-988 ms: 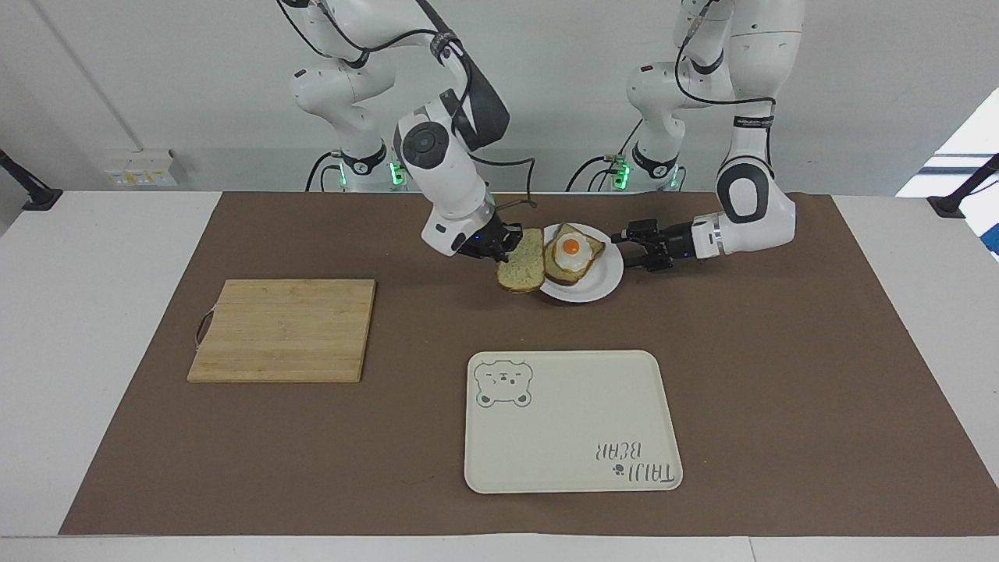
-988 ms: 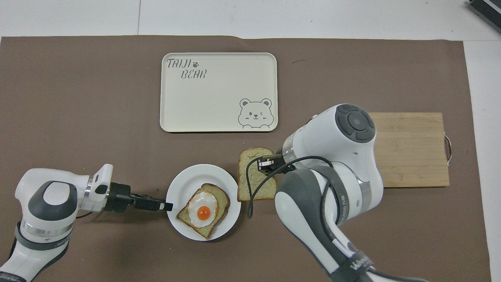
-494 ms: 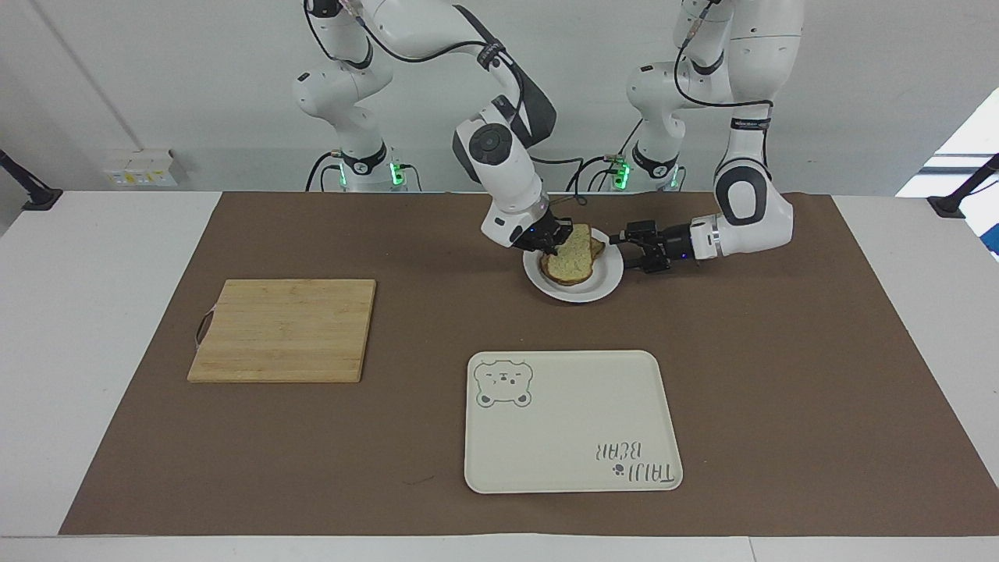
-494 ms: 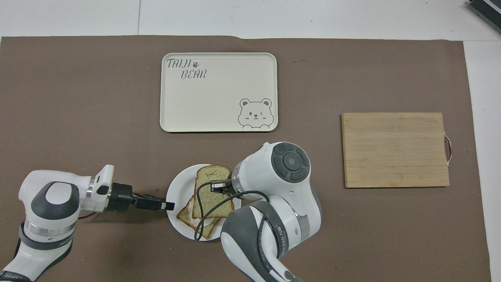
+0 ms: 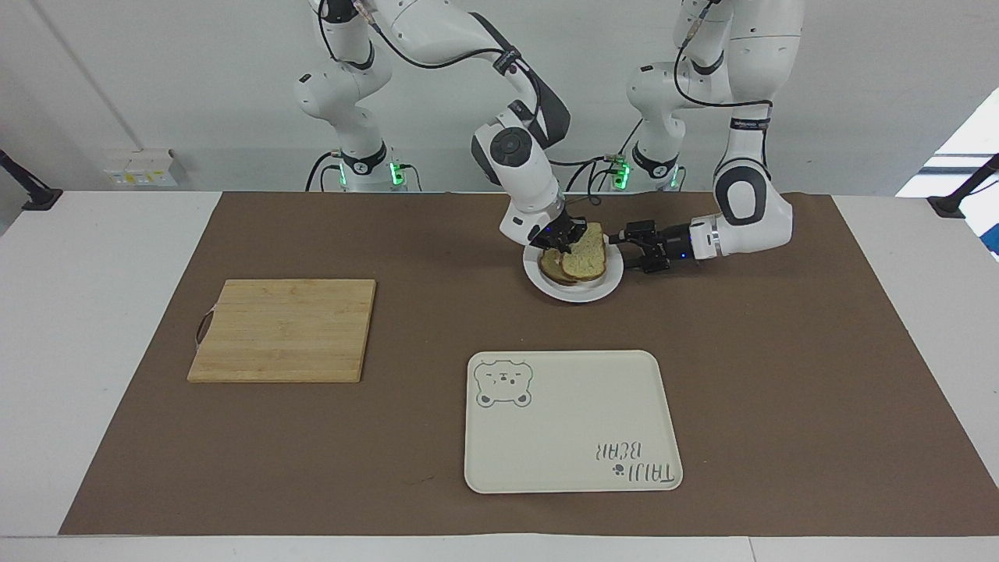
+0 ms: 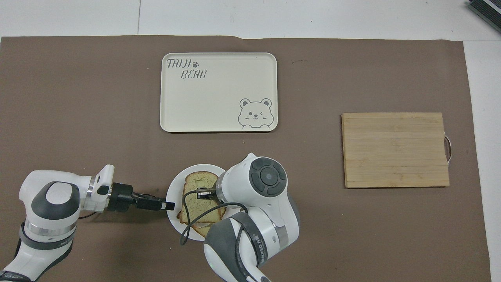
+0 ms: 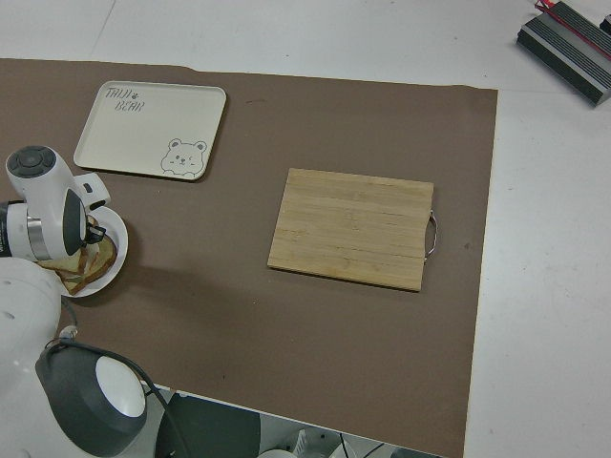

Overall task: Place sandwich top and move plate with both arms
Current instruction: 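Lower the bread onto the egg toast and open the right gripper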

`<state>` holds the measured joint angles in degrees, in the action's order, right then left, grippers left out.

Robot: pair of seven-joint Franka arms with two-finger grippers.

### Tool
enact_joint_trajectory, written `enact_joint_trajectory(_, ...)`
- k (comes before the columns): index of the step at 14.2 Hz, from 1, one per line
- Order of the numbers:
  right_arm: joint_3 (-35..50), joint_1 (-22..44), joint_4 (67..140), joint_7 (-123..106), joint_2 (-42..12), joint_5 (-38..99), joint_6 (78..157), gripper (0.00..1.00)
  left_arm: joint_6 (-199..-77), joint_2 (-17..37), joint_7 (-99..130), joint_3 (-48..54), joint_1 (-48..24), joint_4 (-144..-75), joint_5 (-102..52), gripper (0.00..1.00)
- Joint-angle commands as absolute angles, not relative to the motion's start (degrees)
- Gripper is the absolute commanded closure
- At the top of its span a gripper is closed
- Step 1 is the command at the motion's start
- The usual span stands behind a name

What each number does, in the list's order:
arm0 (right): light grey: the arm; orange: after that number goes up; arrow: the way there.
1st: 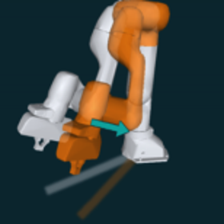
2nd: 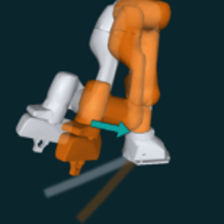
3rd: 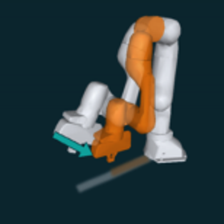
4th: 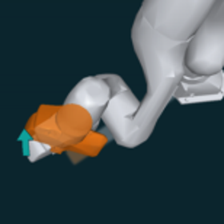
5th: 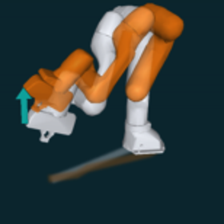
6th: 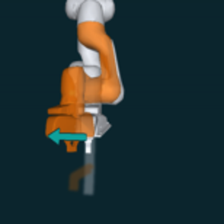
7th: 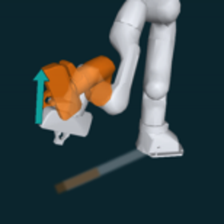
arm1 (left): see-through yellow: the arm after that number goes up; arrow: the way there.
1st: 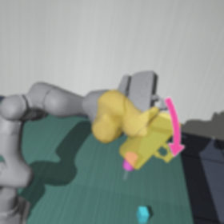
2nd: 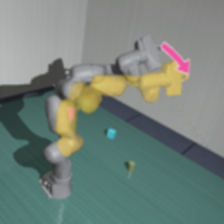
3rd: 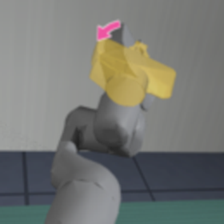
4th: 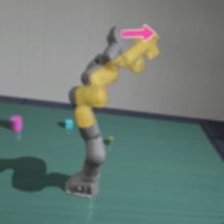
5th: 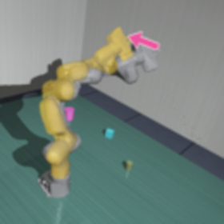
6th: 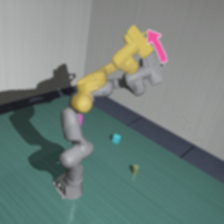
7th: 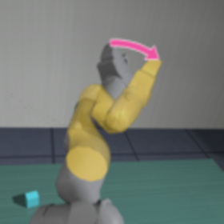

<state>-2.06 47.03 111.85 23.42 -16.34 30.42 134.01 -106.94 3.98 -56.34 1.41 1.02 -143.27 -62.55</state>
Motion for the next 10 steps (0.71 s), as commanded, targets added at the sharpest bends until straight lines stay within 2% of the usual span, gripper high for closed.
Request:
enact_joint_trajectory(1,-2.4,49.4,114.2,23.6,-14.9,31.8,134.6,1.0,-107.9,4.0,-57.8,1.5,1.0,-144.1,-64.0,0.01)
enact_joint_trajectory(5,-2.4,48.9,114.3,23.4,-15.1,31.8,134.3,1.0,-107.9,4.0,-57.8,1.5,1.0,-144.1,-64.0,0.01)
enact_joint_trajectory(6,-2.4,48.7,114.0,23.4,-15.2,31.8,133.9,0.85,-107.9,4.0,-57.9,1.5,1.0,-144.1,-63.9,0.01)
enact_joint_trajectory(7,-2.4,48.5,113.9,23.3,-15.3,31.8,133.9,0.48,-107.9,4.0,-57.9,1.5,1.0,-144.1,-64.0,0.01)
enact_joint_trajectory(8,-2.4,48.5,113.9,23.1,-15.3,31.4,133.9,0.0,-107.9,4.0,-57.9,1.5,1.0,-144.1,-63.9,0.01)
enact_joint_trajectory(10,-2.5,48.3,113.3,22.9,-15.6,30.9,134.0,0.0,-107.8,4.0,-57.9,1.5,1.0,-144.0,-63.9,0.01)
